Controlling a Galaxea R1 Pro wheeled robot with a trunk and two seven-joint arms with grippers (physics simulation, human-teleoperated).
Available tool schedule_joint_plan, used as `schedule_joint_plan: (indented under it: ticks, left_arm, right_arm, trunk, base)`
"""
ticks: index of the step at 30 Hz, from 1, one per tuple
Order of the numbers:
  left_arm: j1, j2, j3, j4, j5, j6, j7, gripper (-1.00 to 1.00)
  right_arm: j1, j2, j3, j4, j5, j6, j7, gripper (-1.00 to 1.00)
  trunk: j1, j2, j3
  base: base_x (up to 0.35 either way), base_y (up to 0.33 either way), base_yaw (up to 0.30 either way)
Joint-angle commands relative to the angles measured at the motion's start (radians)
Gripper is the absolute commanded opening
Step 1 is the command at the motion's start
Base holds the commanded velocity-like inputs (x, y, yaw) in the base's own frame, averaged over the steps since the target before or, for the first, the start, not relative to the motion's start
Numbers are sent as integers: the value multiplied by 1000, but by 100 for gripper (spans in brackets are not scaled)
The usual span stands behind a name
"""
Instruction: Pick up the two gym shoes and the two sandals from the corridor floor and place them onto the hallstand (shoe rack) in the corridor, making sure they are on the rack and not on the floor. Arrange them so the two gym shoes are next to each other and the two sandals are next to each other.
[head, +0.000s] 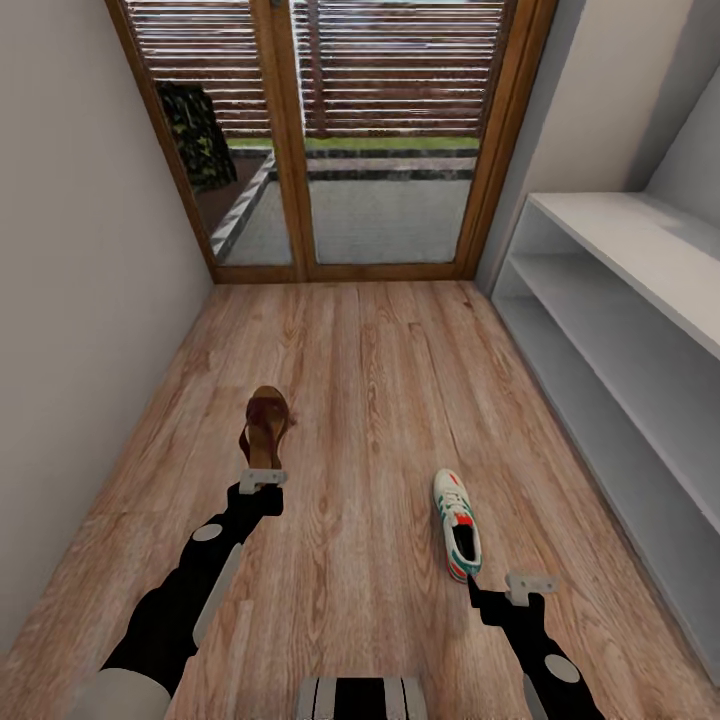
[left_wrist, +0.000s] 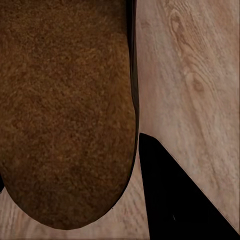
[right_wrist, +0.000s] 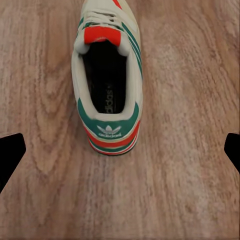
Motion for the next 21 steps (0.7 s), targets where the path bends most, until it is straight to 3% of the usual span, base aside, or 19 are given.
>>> schedule_joint_plan:
  ticks: [1, 17, 21]
  left_arm:
    - [0, 0, 0, -2, 6, 6, -2, -100]
    - [0, -1, -1, -3, 6, -3, -2, -100]
    - [0, -1, -10, -6, 6, -63, -2, -100]
  right_arm:
    - [0, 0, 0, -1, 1, 2, 1, 100]
    - [0, 0, 1, -1, 5, 2, 1, 100]
    - [0, 0, 1, -1, 5, 2, 1, 100]
  trunk:
    - [0, -1, -6]
    - [7, -4, -94]
    - [8, -5, -104]
  base:
    - [0, 0, 0]
    - [0, 0, 0]
    - [0, 0, 0]
